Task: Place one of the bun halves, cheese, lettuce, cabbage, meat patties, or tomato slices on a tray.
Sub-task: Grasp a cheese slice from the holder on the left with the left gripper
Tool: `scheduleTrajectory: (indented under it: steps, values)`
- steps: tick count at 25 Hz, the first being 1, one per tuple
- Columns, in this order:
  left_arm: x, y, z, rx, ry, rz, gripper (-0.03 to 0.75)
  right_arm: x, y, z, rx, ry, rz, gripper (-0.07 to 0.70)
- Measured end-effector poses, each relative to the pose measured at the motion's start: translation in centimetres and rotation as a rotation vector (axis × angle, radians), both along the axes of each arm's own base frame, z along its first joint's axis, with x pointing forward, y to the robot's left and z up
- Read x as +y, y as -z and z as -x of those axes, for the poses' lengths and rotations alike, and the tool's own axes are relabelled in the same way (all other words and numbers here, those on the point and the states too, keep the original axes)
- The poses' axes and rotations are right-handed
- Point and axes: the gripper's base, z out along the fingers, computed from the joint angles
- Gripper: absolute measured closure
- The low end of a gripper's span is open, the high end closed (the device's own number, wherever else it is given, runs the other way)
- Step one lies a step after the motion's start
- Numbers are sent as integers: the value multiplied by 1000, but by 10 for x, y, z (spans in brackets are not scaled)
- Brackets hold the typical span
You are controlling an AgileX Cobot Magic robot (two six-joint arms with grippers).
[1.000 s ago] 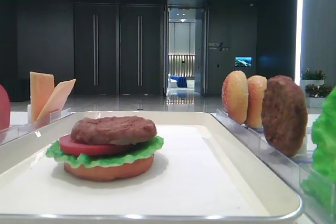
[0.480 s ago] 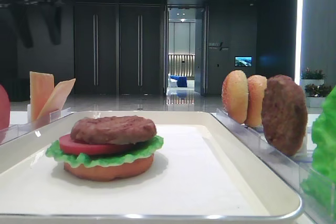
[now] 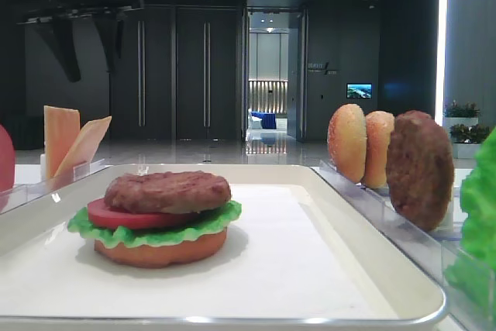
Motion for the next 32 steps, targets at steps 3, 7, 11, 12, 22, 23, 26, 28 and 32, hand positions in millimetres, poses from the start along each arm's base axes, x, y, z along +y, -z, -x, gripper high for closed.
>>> scheduleTrajectory:
  steps: [3, 7, 11, 12, 22, 23, 26, 28, 32]
  values:
    - [-16, 7, 2, 18, 10, 3, 293, 0, 0, 0, 0, 0, 0, 94]
    - [-26, 20, 1, 41, 17, -23, 294, 0, 0, 0, 0, 0, 0, 94]
    - [-25, 28, -1, 50, 15, -49, 297, 0, 0, 0, 0, 0, 0, 94]
    - [-25, 29, -2, 51, 15, -55, 297, 0, 0, 0, 0, 0, 0, 94]
    - [-26, 73, -11, 134, 18, -99, 331, 0, 0, 0, 0, 0, 0, 94]
    - [-26, 76, -12, 141, 18, -103, 358, 0, 0, 0, 0, 0, 0, 94]
    - [-26, 79, -12, 143, 32, -114, 478, 0, 0, 0, 0, 0, 0, 94]
    - [-26, 76, -12, 136, 44, -116, 611, 0, 0, 0, 0, 0, 0, 94]
    - [-22, 65, -11, 125, 47, -114, 683, 0, 0, 0, 0, 0, 0, 94]
